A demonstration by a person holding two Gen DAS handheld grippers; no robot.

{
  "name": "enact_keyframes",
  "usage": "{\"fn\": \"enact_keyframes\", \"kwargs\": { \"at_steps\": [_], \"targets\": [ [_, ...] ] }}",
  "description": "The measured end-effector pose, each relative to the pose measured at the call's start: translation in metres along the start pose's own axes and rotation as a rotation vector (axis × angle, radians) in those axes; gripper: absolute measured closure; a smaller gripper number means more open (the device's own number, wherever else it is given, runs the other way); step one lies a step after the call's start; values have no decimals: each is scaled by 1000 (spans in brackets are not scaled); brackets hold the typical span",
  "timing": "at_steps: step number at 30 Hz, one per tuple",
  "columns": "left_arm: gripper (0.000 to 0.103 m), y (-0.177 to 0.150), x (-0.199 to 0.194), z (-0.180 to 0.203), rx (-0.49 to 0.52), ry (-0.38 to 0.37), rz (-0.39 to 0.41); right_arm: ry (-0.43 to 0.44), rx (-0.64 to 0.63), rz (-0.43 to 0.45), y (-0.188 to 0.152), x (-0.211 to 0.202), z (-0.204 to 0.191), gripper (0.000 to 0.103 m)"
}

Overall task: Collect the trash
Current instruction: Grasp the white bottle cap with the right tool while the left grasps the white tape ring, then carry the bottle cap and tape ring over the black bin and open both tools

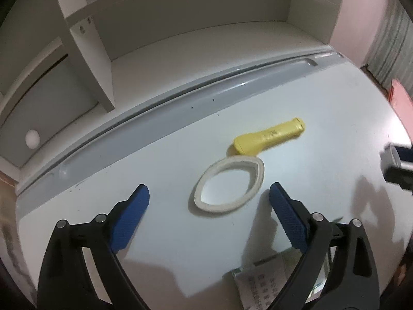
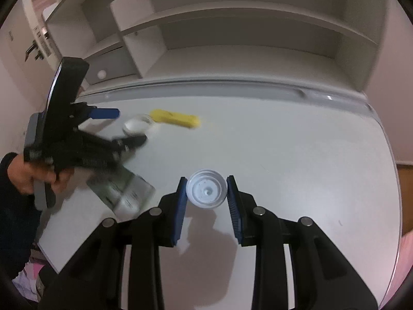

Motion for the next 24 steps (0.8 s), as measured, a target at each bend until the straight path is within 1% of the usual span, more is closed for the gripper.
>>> {"fn": "enact_keyframes", "kwargs": {
  "at_steps": [1,2,3,4,6,8,10,12,15,17,20,21,22,23,24],
  "targets": [
    [25,1,0,-1,-1,-3,3,-7,17,-1,-5,-4,8,72],
    [28,3,0,-2,2,0,4,-13,33,1,-10,-9,17,72],
    [42,5,1,-5,-1,1,4,-16,44,4,-14,-12,22,72],
    [60,6,-2,-6,-11,11,0,-22,61,10,-18,-19,30,72],
    [60,6,-7,-6,-22,10,-15,-27,93,23,-27,-32,45,72],
    [60,8,-13,-4,-27,10,-1,-45,132,44,-38,-51,65,72],
    [60,10,-24,5,-22,22,11,-64,164,61,-49,-65,82,72],
    [60,14,-40,28,1,11,38,-91,209,80,-66,-81,106,72],
    [60,20,-59,70,54,-10,81,-136,275,106,-90,-106,140,72],
    [60,30,-70,117,111,-49,123,-183,341,131,-115,-128,171,72],
    [60,39,-85,197,200,-147,172,-253,426,163,-150,-155,209,72],
    [60,41,-89,233,241,-193,185,-288,473,178,-170,-169,228,72],
    [60,41,-91,257,271,-223,193,-304,502,185,-182,-177,238,72],
    [60,40,-94,290,315,-265,201,-319,535,193,-196,-187,250,72],
    [60,38,-96,318,355,-301,206,-350,584,207,-218,-201,267,72]
  ]
}}
Point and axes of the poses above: each gripper's, at about its wrist camera, not at the fingertips, and x roughly the way its jaws point, z to its right, y to its top, the point moved 4 cm from there along x, roughly the way its jaws point, and after that the axes turned 9 degrees about x, right-handed, at the moved point
